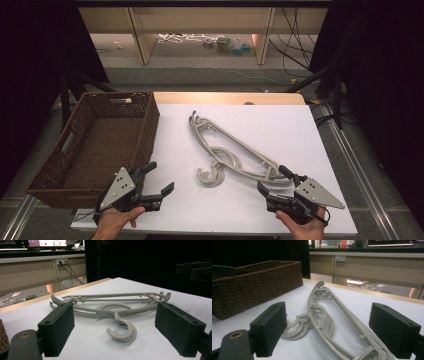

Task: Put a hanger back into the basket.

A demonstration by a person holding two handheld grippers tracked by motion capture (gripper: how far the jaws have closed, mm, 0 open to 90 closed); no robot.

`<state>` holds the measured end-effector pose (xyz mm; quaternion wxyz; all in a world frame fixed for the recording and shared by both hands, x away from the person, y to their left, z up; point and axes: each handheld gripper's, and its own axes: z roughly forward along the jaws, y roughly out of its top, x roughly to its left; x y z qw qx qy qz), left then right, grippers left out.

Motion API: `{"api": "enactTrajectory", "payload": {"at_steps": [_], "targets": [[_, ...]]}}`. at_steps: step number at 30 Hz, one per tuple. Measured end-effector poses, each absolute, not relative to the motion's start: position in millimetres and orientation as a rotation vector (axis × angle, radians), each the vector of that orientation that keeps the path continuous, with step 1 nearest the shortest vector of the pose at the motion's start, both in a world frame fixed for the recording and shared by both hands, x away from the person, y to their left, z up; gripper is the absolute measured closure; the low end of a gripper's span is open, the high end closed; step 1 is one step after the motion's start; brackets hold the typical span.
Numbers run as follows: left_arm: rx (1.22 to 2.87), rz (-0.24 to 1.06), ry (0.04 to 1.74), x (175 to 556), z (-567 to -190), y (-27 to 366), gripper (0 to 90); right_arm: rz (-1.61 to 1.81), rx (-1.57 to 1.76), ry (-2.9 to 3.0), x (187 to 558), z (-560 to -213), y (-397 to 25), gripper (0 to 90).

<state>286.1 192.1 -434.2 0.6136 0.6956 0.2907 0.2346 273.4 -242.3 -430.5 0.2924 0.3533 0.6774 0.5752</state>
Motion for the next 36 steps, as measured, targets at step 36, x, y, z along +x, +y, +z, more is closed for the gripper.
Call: {"api": "enactTrajectory", "payload": {"at_steps": [36], "targets": [[1.653, 0.543, 0.610, 288, -437, 184, 15.7, 0.877, 0.624, 2.495, 355, -443, -188, 41.2]]}}
